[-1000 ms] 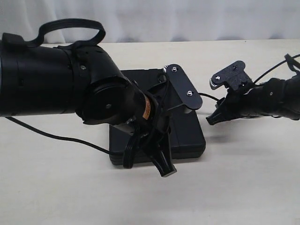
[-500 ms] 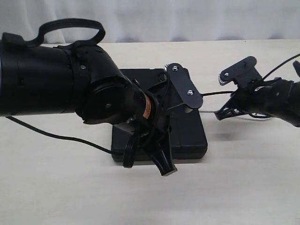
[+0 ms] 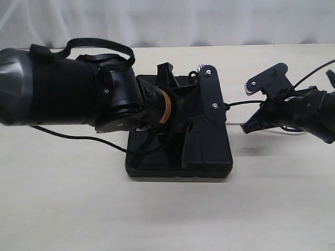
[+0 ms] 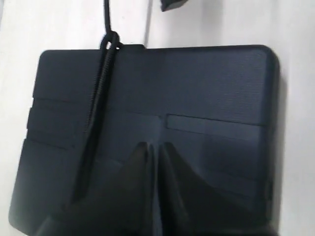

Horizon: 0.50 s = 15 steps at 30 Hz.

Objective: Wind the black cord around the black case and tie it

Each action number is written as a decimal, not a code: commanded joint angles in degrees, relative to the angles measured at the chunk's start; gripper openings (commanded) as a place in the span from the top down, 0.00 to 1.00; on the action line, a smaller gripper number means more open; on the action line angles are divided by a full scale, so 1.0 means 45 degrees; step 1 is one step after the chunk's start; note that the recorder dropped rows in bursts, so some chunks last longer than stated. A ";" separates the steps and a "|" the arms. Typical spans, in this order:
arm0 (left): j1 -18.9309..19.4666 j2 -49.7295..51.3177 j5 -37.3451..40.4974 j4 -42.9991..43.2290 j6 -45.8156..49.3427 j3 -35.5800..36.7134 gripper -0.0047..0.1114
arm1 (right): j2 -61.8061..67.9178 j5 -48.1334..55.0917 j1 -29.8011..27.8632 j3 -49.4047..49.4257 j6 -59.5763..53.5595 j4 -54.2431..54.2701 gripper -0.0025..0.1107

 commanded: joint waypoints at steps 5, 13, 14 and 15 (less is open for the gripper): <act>0.2844 0.0649 -0.4122 0.0461 -0.4732 -0.0002 0.86 | -0.0015 -0.0273 0.0017 -0.0030 0.0350 0.0076 0.94; 0.3964 0.2101 -0.9367 0.2732 -0.7468 0.0046 0.93 | -0.0015 -0.0300 0.0017 -0.0030 0.0376 0.0076 0.94; 0.3964 0.2376 -0.9654 0.3265 -0.7474 0.0020 0.96 | -0.0015 -0.0300 0.0017 -0.0030 0.0376 0.0076 0.94; 0.4031 0.2871 -0.9678 0.3802 -0.7495 -0.0033 0.96 | -0.0015 -0.0300 0.0017 -0.0030 0.0376 0.0076 0.94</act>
